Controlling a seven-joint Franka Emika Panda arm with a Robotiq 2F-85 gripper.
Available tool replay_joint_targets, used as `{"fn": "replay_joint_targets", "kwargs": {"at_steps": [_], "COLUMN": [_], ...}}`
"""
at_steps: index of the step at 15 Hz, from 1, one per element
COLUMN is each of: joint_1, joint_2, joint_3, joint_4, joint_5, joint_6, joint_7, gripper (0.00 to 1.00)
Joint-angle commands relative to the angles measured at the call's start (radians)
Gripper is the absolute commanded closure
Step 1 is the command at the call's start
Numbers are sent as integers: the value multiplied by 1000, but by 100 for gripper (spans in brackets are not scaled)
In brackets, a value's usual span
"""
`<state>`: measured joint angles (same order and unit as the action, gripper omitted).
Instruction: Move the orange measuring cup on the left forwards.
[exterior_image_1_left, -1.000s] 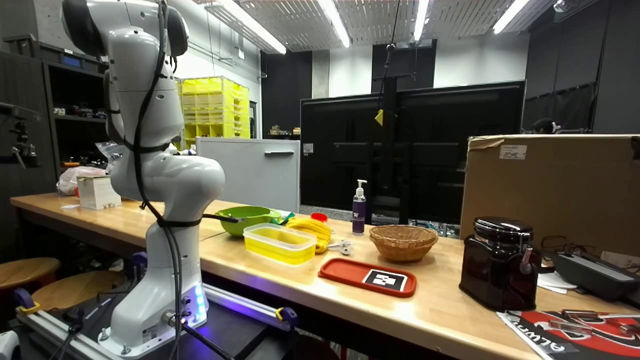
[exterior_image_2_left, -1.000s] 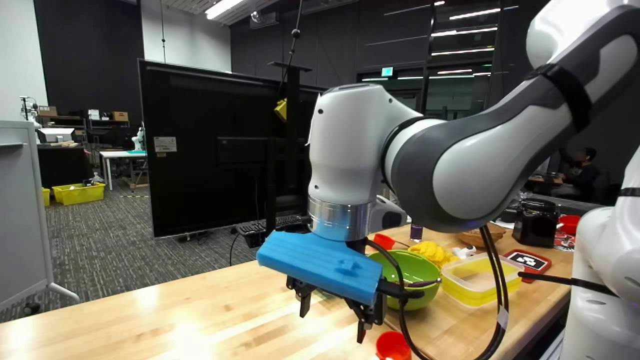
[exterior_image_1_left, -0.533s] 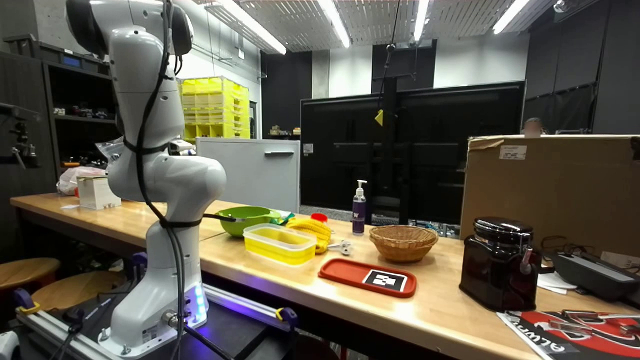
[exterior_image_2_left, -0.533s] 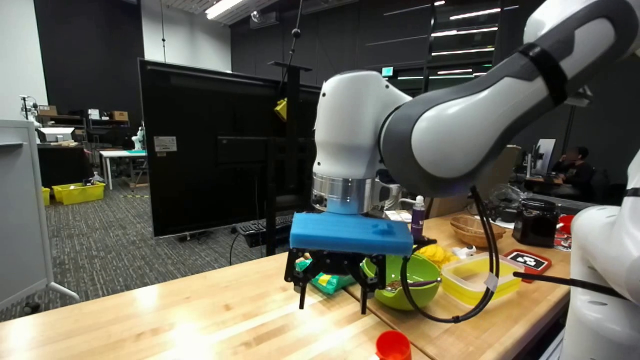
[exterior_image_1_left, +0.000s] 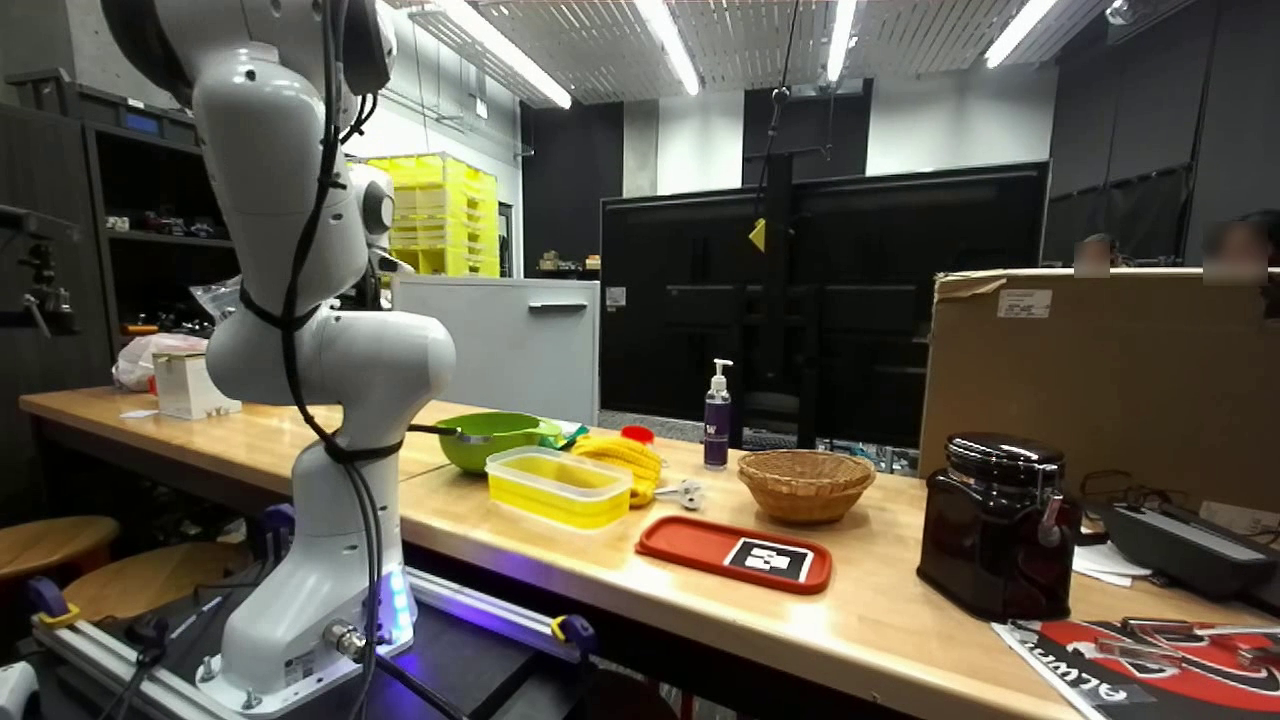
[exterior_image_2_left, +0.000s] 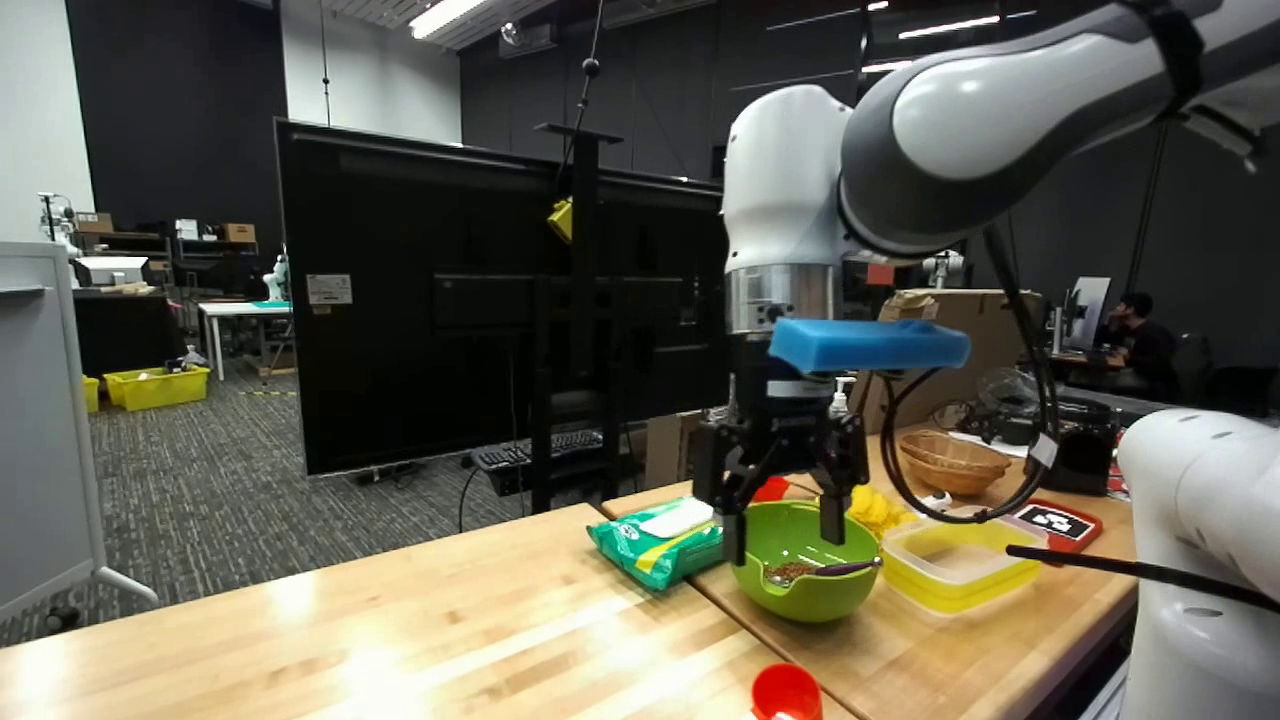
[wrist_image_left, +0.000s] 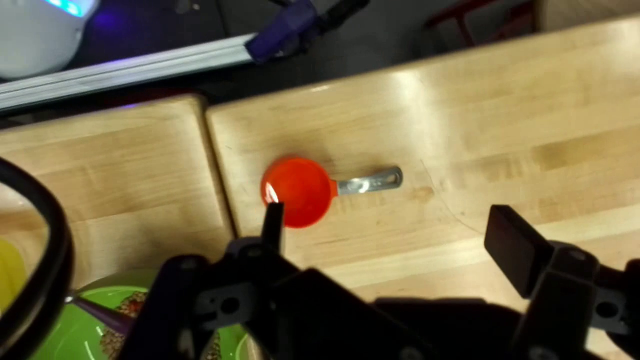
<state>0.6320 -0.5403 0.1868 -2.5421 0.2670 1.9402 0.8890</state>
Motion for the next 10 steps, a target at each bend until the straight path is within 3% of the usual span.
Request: {"fn": "replay_joint_targets", "kwargs": {"at_steps": [1,5,10], "joint_1": [-106,-143,-146], "joint_2": [-37,-33,-15], "joint_3": [82,129,134], "joint_4": [-4,-4,-2], "joint_5": [51,48,46], "joint_6": [-34,-26,-21], "joint_7": [-60,-53,-51], "gripper": [0,0,0]}}
